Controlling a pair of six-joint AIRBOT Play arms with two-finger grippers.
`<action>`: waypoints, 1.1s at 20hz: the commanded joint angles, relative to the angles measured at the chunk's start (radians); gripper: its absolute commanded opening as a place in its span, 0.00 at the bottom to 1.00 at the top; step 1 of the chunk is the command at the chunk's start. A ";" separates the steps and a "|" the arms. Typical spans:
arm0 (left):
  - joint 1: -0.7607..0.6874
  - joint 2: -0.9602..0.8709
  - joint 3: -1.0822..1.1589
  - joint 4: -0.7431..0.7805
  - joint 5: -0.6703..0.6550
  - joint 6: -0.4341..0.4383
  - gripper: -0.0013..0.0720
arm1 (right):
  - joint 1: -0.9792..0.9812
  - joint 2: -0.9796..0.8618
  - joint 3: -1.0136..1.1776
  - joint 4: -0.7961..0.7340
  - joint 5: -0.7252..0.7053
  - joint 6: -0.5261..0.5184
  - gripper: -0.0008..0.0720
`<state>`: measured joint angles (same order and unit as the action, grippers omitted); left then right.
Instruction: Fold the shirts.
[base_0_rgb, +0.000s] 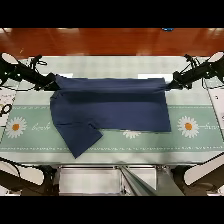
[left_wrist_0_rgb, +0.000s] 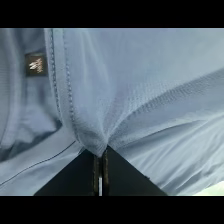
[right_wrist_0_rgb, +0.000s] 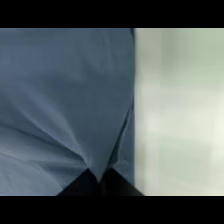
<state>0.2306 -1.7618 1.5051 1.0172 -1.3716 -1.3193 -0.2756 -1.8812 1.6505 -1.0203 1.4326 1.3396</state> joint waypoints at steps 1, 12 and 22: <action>0.007 0.000 -0.015 0.014 -0.017 -0.002 0.09 | -0.001 0.000 -0.018 0.057 0.007 0.017 0.25; 0.214 0.428 -0.416 0.062 0.044 -0.079 0.71 | -0.217 0.472 -0.409 -0.111 -0.137 0.092 0.58; 0.527 0.802 -1.132 -0.156 0.122 0.026 0.71 | -0.350 0.870 -1.069 0.204 -0.328 -0.120 0.58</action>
<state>0.7395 -0.9852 0.4828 0.8902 -1.2449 -1.3205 -0.6136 -1.0630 0.6643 -0.9054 1.1278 1.2655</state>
